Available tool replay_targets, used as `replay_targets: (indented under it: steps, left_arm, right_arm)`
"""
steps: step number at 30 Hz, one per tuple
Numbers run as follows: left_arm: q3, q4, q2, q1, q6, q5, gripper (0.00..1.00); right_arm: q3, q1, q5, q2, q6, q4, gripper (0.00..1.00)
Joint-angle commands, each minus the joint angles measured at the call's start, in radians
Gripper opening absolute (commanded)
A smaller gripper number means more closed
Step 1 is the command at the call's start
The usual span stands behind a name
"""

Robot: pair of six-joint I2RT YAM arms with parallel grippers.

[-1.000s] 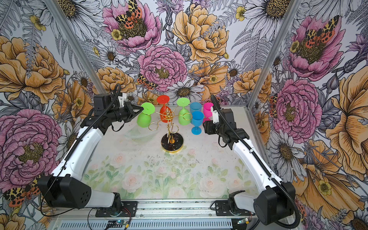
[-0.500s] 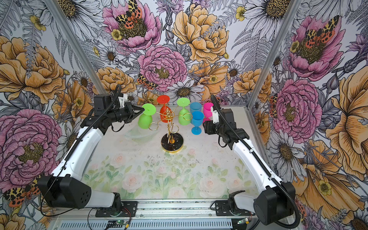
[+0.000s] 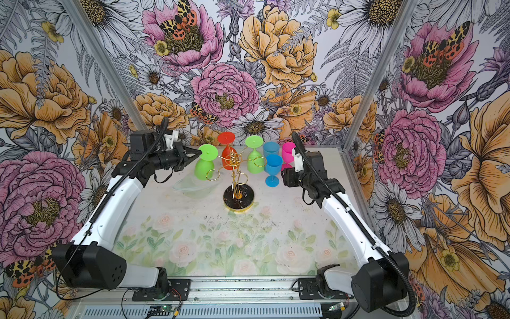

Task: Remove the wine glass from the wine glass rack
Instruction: 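Pull the green glass off its hook with the left gripper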

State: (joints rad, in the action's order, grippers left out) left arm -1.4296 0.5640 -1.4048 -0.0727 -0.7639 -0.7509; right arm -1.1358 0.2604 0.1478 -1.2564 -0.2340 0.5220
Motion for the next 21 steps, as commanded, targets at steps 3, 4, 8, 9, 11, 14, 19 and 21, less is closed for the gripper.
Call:
replay_targets:
  steps: [3, 4, 8, 9, 11, 14, 19, 21]
  left_arm:
    - [-0.055, -0.018, -0.026, -0.021, -0.018, -0.050, 0.00]
    - [-0.059, -0.019, -0.030, -0.025, -0.018, -0.051, 0.00]
    - [-0.066, -0.019, -0.042, -0.032, -0.018, -0.057, 0.00]
    - [-0.069, -0.019, -0.047, -0.032, -0.018, -0.058, 0.00]
    - [-0.076, -0.019, -0.059, -0.032, -0.018, -0.063, 0.00]
    - [-0.096, -0.019, -0.081, -0.034, -0.021, -0.072, 0.00]
    - [-0.120, -0.019, -0.105, -0.045, -0.025, -0.077, 0.00]
    - [-0.124, -0.019, -0.113, -0.046, -0.025, -0.077, 0.00]
  right_arm:
    - [0.008, -0.003, 0.002, 0.036, 0.004, -0.025, 0.65]
    - [0.008, -0.004, 0.000, 0.037, 0.004, -0.025, 0.65]
    - [0.012, -0.004, -0.002, 0.040, 0.004, -0.025, 0.65]
    - [0.011, -0.005, -0.002, 0.041, 0.006, -0.024, 0.65]
    - [0.014, -0.005, -0.005, 0.044, 0.007, -0.025, 0.65]
    - [0.017, -0.004, -0.009, 0.049, 0.006, -0.024, 0.65]
    - [0.019, -0.005, -0.012, 0.053, 0.008, -0.025, 0.65]
    - [0.019, -0.004, -0.014, 0.053, 0.008, -0.025, 0.65]
